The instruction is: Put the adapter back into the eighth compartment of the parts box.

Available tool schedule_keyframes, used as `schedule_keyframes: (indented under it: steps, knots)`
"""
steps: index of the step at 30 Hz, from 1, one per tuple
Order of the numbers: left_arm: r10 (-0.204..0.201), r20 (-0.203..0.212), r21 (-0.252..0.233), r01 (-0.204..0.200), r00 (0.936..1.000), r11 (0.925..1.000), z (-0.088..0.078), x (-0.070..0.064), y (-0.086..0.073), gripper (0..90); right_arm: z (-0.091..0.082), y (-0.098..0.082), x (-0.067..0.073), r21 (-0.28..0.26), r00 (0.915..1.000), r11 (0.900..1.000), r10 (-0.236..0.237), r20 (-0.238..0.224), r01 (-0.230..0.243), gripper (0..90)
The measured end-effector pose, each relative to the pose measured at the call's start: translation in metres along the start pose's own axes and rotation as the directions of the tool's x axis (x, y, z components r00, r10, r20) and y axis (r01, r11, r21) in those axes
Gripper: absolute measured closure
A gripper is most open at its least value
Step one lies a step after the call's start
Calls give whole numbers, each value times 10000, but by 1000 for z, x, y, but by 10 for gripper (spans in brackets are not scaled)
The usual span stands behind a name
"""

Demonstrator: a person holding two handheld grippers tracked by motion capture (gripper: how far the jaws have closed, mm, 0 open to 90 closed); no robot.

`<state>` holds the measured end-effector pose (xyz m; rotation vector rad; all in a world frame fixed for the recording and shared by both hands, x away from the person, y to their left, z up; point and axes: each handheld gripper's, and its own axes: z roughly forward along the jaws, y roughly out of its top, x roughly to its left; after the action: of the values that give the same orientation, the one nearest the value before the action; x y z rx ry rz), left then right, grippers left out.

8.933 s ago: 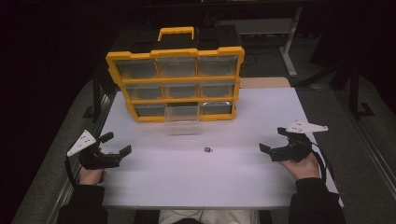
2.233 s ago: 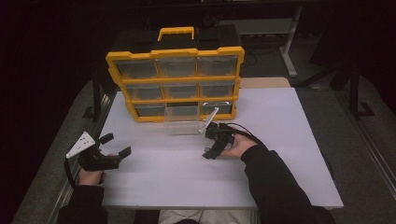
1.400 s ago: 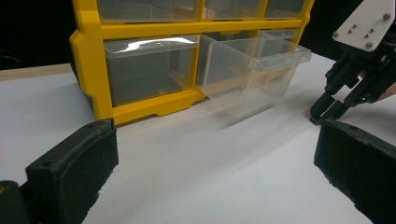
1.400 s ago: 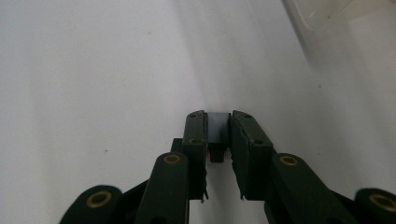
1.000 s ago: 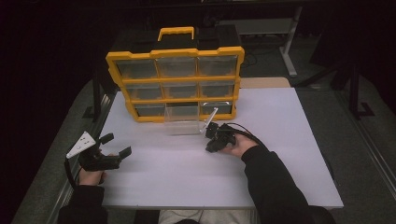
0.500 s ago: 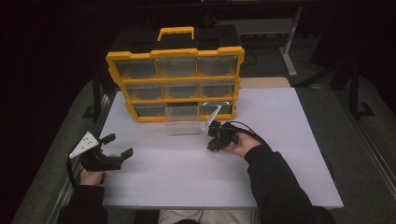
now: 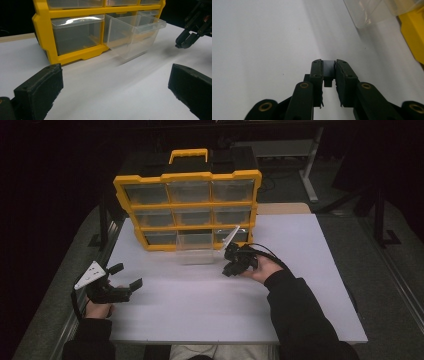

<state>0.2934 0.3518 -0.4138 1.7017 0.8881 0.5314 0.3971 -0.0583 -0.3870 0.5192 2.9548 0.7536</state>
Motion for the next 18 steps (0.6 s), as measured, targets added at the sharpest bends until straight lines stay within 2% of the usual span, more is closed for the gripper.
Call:
schedule_keyframes:
  steps: [15,18]
  knots:
    - [-6,47,8,6,10000,10000,0,0,0,0,-25,14,-5,-189,9993,9997,-149,355,156,747]
    - [-37,246,99,35,9997,9999,1,-1,0,0,-28,17,-6,-153,9991,9997,-184,392,190,747]
